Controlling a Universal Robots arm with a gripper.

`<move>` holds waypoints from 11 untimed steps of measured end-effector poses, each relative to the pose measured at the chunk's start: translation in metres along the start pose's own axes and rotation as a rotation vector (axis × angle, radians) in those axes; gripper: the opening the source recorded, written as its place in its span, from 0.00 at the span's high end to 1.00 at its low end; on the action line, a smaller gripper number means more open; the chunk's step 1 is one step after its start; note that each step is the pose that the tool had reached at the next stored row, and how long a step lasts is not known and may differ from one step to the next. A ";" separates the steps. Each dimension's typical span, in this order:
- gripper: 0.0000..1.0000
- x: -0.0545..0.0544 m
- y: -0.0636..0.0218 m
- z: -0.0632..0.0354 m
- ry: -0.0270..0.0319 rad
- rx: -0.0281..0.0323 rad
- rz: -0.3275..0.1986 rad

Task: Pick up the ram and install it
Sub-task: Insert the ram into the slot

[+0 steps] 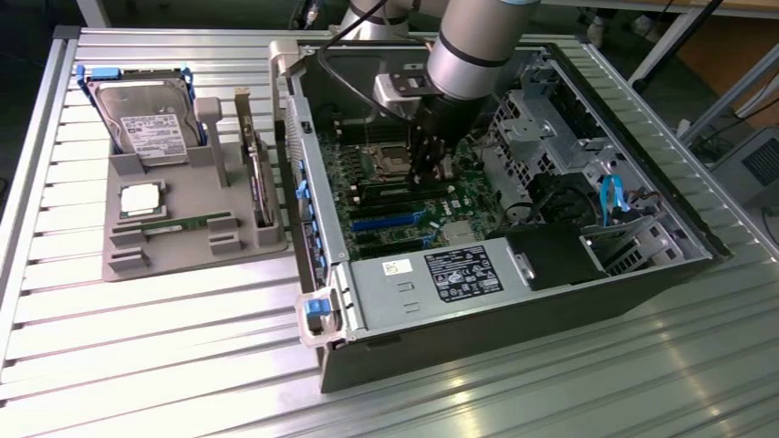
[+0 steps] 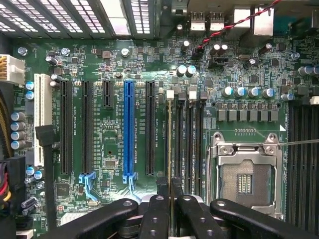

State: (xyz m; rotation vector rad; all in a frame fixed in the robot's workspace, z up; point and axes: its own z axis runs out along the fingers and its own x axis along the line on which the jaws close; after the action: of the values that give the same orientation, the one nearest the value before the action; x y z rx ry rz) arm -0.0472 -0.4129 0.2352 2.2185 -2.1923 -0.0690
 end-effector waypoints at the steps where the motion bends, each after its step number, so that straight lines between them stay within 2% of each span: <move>1: 0.87 0.000 0.0000 0.0004 0.0000 -0.0001 0.000; 11: 0.87 -0.001 -0.0022 0.0025 -0.0004 0.0002 0.002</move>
State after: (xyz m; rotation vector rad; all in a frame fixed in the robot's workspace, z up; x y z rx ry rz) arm -0.0451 -0.4121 0.2327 2.2164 -2.1949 -0.0692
